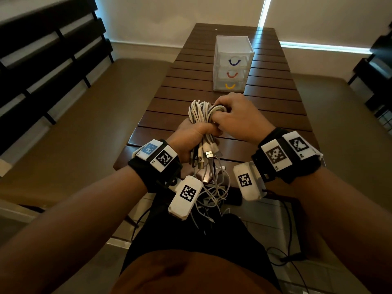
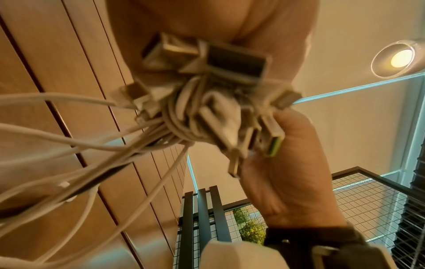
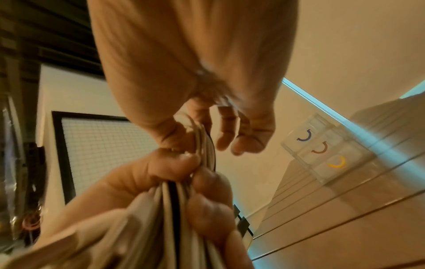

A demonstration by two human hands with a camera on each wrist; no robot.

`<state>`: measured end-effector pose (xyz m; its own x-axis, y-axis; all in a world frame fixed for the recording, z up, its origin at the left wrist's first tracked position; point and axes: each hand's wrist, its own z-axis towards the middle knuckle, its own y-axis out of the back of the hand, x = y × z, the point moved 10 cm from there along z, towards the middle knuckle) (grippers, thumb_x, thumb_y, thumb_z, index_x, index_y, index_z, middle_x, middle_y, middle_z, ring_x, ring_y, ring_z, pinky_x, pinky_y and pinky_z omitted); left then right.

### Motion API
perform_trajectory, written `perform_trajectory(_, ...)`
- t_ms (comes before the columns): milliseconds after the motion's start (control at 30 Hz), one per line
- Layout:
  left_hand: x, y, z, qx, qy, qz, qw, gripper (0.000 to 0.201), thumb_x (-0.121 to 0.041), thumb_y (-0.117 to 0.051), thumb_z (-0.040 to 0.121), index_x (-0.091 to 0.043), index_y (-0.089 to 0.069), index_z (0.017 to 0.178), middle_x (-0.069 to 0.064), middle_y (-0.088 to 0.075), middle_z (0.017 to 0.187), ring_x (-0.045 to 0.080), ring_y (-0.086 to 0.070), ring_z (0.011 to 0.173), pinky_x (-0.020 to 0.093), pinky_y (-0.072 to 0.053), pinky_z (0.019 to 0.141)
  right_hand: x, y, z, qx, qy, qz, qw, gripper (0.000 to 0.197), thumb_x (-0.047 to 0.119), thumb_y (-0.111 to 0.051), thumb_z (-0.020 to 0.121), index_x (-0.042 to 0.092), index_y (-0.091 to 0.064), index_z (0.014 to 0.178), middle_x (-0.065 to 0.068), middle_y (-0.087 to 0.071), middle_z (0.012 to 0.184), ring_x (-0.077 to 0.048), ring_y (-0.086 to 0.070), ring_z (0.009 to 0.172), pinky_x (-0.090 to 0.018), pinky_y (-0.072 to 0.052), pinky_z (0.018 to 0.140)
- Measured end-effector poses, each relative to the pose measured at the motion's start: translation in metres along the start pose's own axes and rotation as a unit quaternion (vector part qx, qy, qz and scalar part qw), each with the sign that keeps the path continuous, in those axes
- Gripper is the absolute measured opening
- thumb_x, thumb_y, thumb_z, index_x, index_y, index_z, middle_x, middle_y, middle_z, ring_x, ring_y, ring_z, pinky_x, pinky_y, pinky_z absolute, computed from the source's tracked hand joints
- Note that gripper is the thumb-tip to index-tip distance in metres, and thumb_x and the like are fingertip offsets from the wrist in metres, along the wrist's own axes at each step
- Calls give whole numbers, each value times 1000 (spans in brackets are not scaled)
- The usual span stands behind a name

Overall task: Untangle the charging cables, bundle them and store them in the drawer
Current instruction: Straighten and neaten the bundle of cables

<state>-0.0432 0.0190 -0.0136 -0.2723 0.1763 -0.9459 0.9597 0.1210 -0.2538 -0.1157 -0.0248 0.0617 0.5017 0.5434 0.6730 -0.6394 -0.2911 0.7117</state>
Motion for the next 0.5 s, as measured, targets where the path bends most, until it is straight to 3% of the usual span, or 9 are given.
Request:
perform_trajectory(100, 4, -6, 2, 24, 9, -5, 1000, 20, 10, -58, 76, -6, -62, 86, 6, -57, 65, 20, -56, 56, 35, -50, 59, 0, -1, 2, 49, -3, 8, 999, 15, 15, -58, 85, 10, -67, 75, -4, -59, 79, -5, -50, 66, -12, -41, 57)
perform_trajectory(200, 14, -4, 3, 34, 51, -11, 998, 16, 2, -63, 66, -9, -63, 78, 5, -52, 58, 19, -52, 52, 34, -45, 58, 4, 5, 4, 49, 26, -34, 998, 12, 23, -61, 85, 22, -68, 75, 6, -58, 85, -4, -54, 77, -21, -46, 69)
perform_trajectory(233, 17, -4, 3, 43, 68, -17, 997, 20, 0, -62, 65, -7, -64, 83, 4, -51, 57, 18, -51, 49, 32, -45, 56, 5, 9, 5, 38, 36, -27, 998, 7, 24, -63, 85, 22, -69, 83, 6, -60, 90, -6, -58, 81, -25, -51, 73)
perform_trajectory(333, 19, -5, 4, 77, 85, -27, 993, 28, 1, -59, 71, -5, -62, 98, 3, -48, 55, 17, -50, 45, 31, -45, 50, 9, 11, 2, 52, 58, 48, 996, 25, 19, -65, 87, 19, -66, 112, 1, -68, 101, -12, -68, 88, -32, -59, 78)
perform_trajectory(500, 24, -6, 3, 91, 110, -19, 990, 28, -3, -65, 66, -3, -56, 92, 7, -48, 54, 21, -51, 46, 31, -44, 50, 18, 8, -3, 80, 95, 57, 991, 29, 15, -63, 90, 24, -61, 118, -2, -68, 94, -13, -68, 82, -31, -59, 77)
